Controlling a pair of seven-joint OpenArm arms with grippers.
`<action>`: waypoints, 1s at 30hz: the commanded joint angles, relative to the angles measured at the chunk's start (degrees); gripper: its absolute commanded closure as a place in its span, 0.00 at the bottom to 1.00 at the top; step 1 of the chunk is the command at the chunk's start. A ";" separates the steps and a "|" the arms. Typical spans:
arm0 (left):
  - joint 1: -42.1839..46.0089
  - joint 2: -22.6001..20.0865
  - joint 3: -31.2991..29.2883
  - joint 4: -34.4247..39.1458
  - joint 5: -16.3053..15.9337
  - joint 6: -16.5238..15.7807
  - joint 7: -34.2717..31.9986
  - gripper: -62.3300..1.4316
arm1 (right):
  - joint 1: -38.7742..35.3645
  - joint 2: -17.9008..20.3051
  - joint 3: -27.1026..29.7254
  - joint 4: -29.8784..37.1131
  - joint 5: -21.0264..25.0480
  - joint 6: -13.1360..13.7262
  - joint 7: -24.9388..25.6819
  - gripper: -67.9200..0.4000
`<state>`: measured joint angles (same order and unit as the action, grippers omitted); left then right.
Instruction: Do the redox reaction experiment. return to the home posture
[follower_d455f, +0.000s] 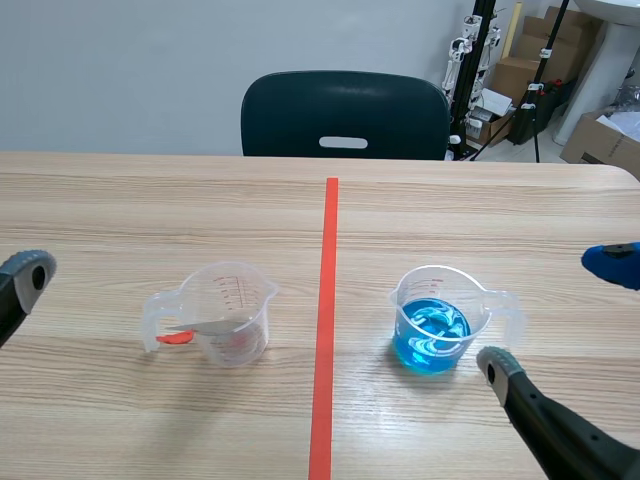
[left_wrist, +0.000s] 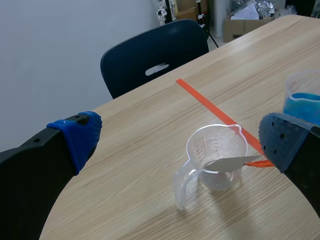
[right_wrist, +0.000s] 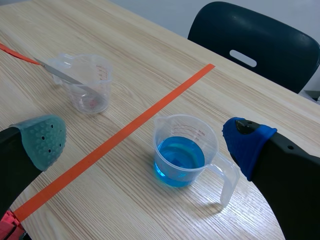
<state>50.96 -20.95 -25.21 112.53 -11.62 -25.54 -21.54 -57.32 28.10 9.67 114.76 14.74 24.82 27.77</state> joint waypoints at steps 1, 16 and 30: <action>0.46 0.13 0.13 0.79 0.48 0.28 -0.42 0.00 | 0.33 -0.02 0.37 1.07 0.63 0.02 0.63 0.00; 0.31 -2.47 0.39 0.79 3.45 -3.26 1.22 0.00 | 0.33 -0.02 0.37 1.07 0.66 0.02 0.68 0.00; 0.26 -5.79 0.50 0.79 3.56 -4.66 4.33 0.00 | 0.33 -0.02 0.37 1.07 0.66 0.04 1.84 0.00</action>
<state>50.94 -26.98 -24.88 112.53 -7.49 -30.30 -16.53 -57.32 28.10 9.67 114.76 14.74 24.82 28.49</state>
